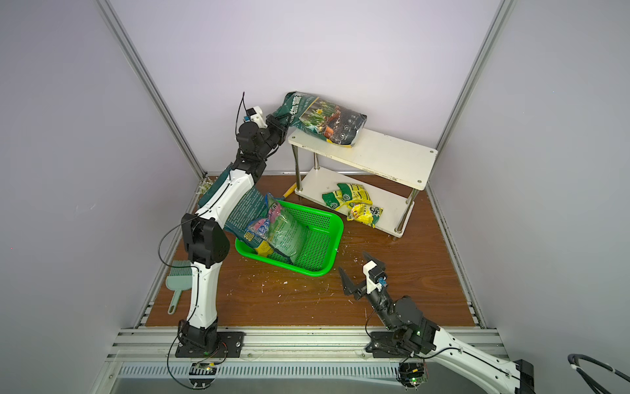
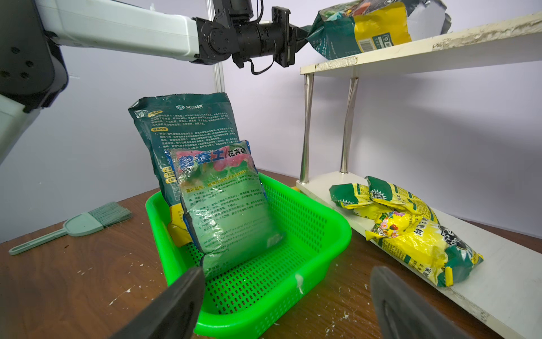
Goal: Take down the fertilizer bag from the shelf
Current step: Pick up the fertilizer bag from the shelf.
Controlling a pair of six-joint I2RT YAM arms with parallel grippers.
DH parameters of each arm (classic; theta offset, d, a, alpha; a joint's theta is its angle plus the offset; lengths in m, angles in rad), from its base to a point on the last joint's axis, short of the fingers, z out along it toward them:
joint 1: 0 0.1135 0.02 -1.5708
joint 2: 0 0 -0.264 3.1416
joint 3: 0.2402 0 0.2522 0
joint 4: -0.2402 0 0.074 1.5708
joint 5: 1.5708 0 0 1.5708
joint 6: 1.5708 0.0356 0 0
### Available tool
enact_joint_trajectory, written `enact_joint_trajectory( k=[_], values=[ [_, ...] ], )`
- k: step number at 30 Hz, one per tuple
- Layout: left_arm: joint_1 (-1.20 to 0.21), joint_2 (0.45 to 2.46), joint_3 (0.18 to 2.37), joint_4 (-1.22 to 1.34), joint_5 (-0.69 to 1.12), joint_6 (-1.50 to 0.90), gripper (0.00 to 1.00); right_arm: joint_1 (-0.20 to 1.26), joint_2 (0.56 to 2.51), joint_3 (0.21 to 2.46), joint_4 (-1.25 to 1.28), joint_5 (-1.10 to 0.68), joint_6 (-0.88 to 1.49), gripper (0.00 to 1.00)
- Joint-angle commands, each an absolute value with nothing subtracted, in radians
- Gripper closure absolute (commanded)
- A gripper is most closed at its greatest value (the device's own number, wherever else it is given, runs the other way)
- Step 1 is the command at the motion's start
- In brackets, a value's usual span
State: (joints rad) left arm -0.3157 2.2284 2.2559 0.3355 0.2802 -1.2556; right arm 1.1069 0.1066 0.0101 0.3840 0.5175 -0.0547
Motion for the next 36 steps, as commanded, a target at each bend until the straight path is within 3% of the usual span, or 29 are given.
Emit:
enact_joint_trajectory(
  k=[1,8,13,31,36],
  values=[
    [-0.340,2.183,2.320,0.397,0.342,-1.177,1.00,1.110,0.107,0.008,0.423,0.518,-0.041,0.05],
    [-0.379,2.070,2.315,0.371,0.430,-1.034,1.00,1.109,0.107,0.006,0.423,0.537,-0.038,0.05],
    [-0.454,1.989,2.276,0.337,0.481,-0.959,1.00,1.110,0.097,-0.008,0.464,0.725,0.014,0.11],
    [-0.502,1.620,1.857,0.367,0.560,-0.997,1.00,1.106,0.009,0.010,0.358,0.824,0.073,0.08],
    [-0.503,1.505,1.704,0.410,0.551,-0.999,1.00,1.107,0.009,0.015,0.360,0.760,0.073,0.07]
  ],
)
